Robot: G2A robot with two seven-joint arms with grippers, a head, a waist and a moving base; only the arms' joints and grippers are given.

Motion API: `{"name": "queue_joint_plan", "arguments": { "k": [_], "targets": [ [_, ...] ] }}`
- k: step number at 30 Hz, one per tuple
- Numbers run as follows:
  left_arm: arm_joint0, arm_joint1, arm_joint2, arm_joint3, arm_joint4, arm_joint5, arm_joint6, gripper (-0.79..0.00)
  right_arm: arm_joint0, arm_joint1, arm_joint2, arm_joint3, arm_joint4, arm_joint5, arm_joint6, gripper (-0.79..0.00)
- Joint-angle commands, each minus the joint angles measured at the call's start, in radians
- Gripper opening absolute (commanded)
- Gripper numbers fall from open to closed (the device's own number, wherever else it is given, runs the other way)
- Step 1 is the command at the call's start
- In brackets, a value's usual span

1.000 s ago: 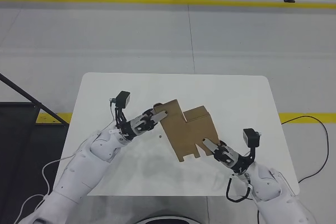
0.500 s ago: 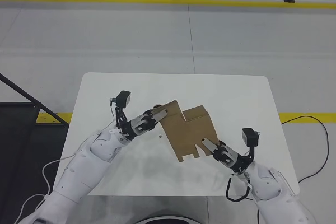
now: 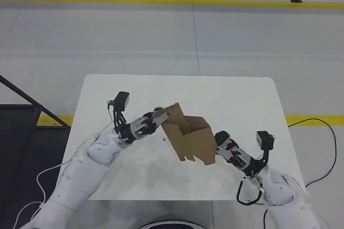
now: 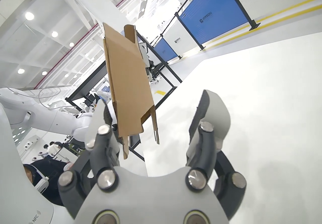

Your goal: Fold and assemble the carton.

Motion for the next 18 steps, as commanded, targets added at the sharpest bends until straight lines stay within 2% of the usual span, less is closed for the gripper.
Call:
{"name": "queue_joint_plan", "arguments": {
  "k": [1, 5, 18],
  "targets": [
    [0.007, 0.004, -0.012, -0.012, 0.042, 0.000, 0.010, -0.785, -0.020, 0.004, 0.039, -0.017, -0.022, 0.005, -0.017, 0.000],
    [0.026, 0.010, -0.023, -0.045, 0.077, 0.000, 0.035, -0.785, -0.071, 0.010, 0.107, -0.068, -0.069, 0.027, -0.049, 0.000],
    [0.034, 0.009, -0.019, -0.064, 0.079, 0.021, 0.033, -0.785, -0.072, 0.009, 0.095, -0.091, -0.094, 0.043, -0.035, 0.000]
  ]
}}
